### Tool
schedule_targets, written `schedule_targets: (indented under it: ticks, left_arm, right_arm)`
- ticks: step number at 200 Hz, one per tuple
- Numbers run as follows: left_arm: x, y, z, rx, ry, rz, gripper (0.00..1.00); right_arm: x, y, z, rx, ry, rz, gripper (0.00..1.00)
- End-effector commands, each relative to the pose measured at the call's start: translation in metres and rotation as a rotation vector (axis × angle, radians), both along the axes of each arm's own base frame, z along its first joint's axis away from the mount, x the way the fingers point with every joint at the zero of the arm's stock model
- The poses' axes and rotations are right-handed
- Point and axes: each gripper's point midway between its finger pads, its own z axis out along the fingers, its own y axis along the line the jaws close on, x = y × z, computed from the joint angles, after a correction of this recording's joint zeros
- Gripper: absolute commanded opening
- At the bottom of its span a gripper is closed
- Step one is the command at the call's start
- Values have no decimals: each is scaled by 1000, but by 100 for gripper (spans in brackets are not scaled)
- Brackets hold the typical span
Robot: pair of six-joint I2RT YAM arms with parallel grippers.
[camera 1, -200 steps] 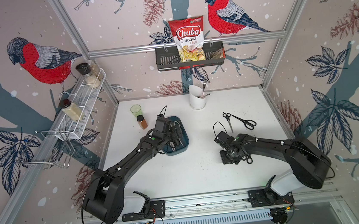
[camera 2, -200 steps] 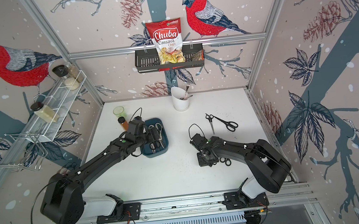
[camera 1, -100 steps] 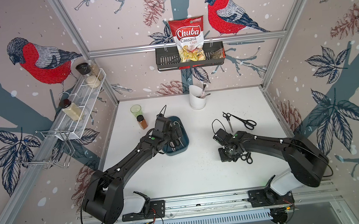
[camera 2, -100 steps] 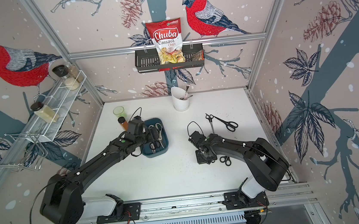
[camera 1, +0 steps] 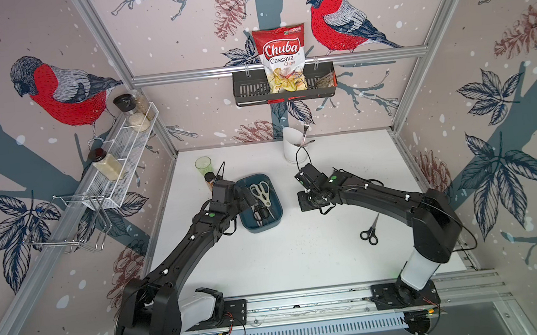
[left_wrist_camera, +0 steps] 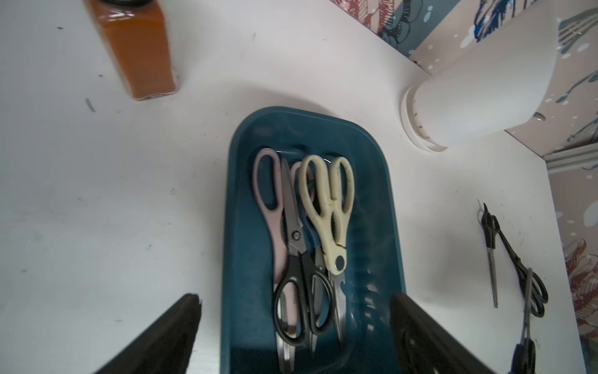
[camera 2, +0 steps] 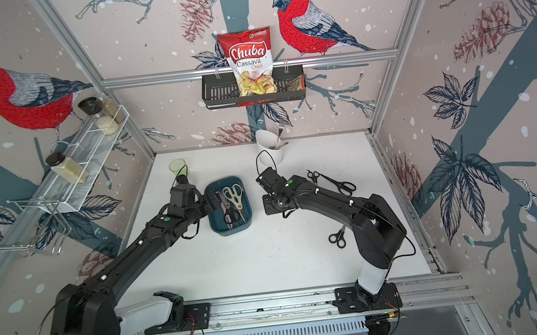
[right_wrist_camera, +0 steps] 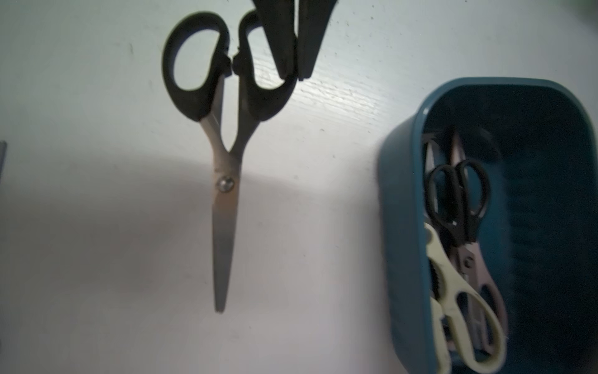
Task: Put the scissors into the storage box
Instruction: Pick up the scissors from the center of the board, then place the scissors in the storage box.
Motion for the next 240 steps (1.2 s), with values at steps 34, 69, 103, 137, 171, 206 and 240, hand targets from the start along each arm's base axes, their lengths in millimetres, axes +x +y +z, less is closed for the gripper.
schedule_targets:
  ticks: [34,69,103,137,171,206,240]
  left_arm:
    - [-14,43,-6,-38,-39,135,95]
    - [-25,56,-16,-49,-21,166,95]
    - [-26,64,-16,-40,-19,177,95]
    - [-25,68,-13,-40,-33,182,95]
    - [-24,65,-15,-47,-23,170,95]
    - [-24,64,-13,-50,-25,162,95]
    - [-23,64,-11,-51,-28,160,95]
  right_arm:
    - [33,98,34,165,-86,133,0]
    - [36,146,34,223,-98,211,0]
    - [29,173,13,246,-47,244,0]
    - [14,176,-16,211,11,243,0]
    - [5,172,-41,180,55,231,0]
    - [4,168,-55,156,72,217,0]
    - [5,167,-62,143,74,214,4]
